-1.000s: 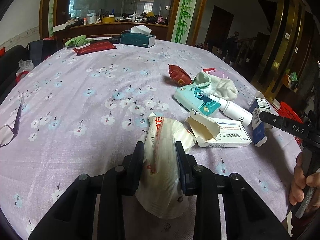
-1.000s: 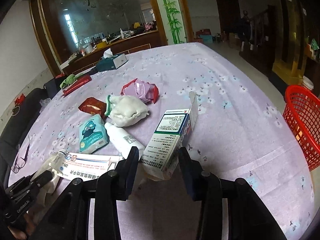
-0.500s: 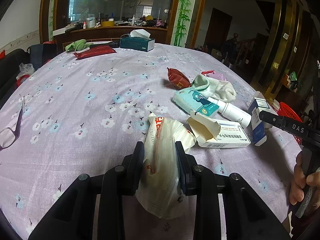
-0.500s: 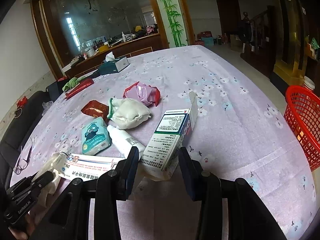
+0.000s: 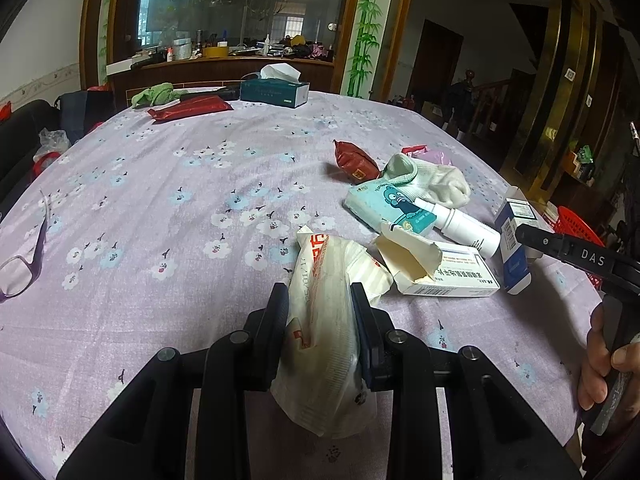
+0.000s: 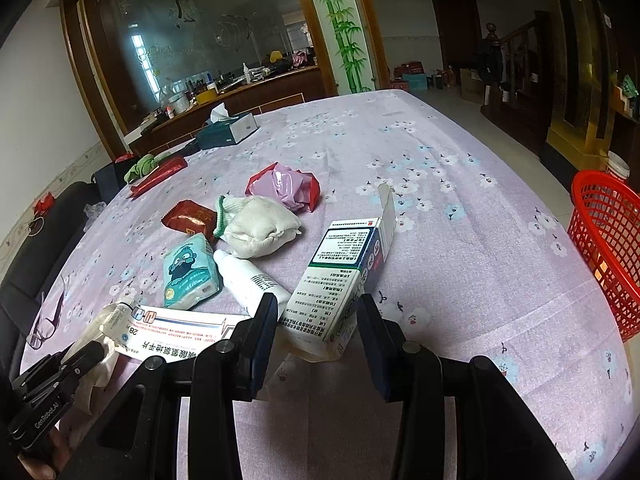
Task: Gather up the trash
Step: 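Lift the paper bag and medicine box off the table with both tools, then carry both items over the red wastebasket and open both tools to drop them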
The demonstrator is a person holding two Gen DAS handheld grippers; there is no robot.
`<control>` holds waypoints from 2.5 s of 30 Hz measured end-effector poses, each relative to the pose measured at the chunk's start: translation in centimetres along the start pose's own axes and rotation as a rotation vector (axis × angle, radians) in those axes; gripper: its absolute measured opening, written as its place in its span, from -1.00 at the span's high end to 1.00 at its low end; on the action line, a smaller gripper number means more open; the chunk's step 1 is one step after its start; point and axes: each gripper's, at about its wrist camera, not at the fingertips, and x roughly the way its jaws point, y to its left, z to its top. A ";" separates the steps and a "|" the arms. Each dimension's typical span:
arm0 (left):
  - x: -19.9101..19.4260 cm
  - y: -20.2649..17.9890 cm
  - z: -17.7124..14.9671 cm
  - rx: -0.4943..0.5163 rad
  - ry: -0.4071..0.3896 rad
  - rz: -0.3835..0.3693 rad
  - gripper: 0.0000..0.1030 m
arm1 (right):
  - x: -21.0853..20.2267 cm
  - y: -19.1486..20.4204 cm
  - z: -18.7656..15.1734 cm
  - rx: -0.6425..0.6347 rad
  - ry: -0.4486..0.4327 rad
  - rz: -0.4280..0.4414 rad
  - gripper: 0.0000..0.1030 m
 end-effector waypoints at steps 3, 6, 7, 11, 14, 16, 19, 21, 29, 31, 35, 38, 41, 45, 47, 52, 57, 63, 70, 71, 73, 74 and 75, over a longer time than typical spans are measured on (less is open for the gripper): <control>-0.2 0.0 -0.1 -0.001 -0.005 0.000 0.43 | 0.0 -0.1 0.0 0.002 -0.001 -0.001 0.15; -0.2 0.0 -0.1 -0.001 -0.007 0.000 0.43 | 0.1 -0.1 0.0 0.003 -0.002 -0.002 0.15; -0.2 0.0 -0.1 -0.001 -0.007 0.000 0.43 | 0.0 -0.1 0.0 0.003 -0.002 -0.003 0.15; -0.2 0.0 -0.1 -0.002 -0.010 0.002 0.43 | 0.0 -0.1 0.0 0.003 -0.003 -0.003 0.15; -0.3 0.0 0.0 0.000 -0.014 0.002 0.43 | 0.0 -0.1 0.0 0.003 -0.003 -0.004 0.15; -0.4 0.0 0.0 0.000 -0.014 0.002 0.43 | 0.0 -0.1 0.0 0.004 -0.002 -0.004 0.15; -0.5 -0.1 0.1 0.003 -0.017 0.002 0.43 | -0.1 -0.2 0.0 0.004 0.006 -0.003 0.15; -0.7 -0.1 0.1 -0.006 -0.009 -0.002 0.43 | -0.8 -0.3 -0.1 -0.001 0.011 0.000 0.15; -3.6 -2.8 1.9 0.030 -0.051 -0.070 0.43 | -5.6 -2.0 0.3 0.032 -0.038 0.027 0.15; -4.2 -4.3 2.7 0.052 -0.053 -0.116 0.43 | -6.5 -2.8 0.3 0.052 -0.039 0.041 0.15; -4.7 -7.3 3.8 0.095 -0.048 -0.193 0.43 | -8.6 -4.8 0.5 0.094 -0.058 0.051 0.15; -4.8 -9.6 4.6 0.124 -0.055 -0.226 0.43 | -9.9 -6.1 0.8 0.127 -0.083 0.047 0.15; -4.6 -11.1 5.5 0.138 -0.058 -0.249 0.43 | -10.9 -7.6 0.9 0.155 -0.100 0.040 0.15; -4.3 -12.5 6.5 0.154 -0.062 -0.259 0.43 | -11.5 -8.9 0.7 0.179 -0.106 0.038 0.15; -4.1 -13.0 7.1 0.159 -0.061 -0.267 0.43 | -11.8 -9.4 0.5 0.184 -0.105 0.036 0.15; -3.6 -14.9 8.2 0.200 -0.064 -0.286 0.43 | -12.1 -10.5 0.3 0.207 -0.106 0.035 0.15; -2.9 -17.1 8.9 0.216 -0.040 -0.325 0.43 | -13.4 -11.6 0.4 0.215 -0.131 0.020 0.15; -3.0 -21.7 8.7 0.290 -0.036 -0.382 0.43 | -15.2 -14.8 0.5 0.259 -0.165 -0.030 0.15; -1.7 -27.6 7.9 0.348 0.010 -0.467 0.43 | -17.4 -19.3 0.7 0.306 -0.193 -0.103 0.13; -1.5 -28.2 7.8 0.353 0.017 -0.480 0.43 | -17.6 -20.0 0.8 0.313 -0.194 -0.114 0.13; -0.8 -30.2 7.5 0.368 0.036 -0.505 0.43 | -17.9 -21.5 1.1 0.330 -0.194 -0.130 0.13; -0.3 -31.3 7.4 0.372 0.046 -0.522 0.43 | -17.9 -22.1 1.2 0.335 -0.192 -0.138 0.13; 0.0 -31.9 7.4 0.374 0.053 -0.532 0.42 | -17.9 -22.7 1.3 0.339 -0.188 -0.145 0.13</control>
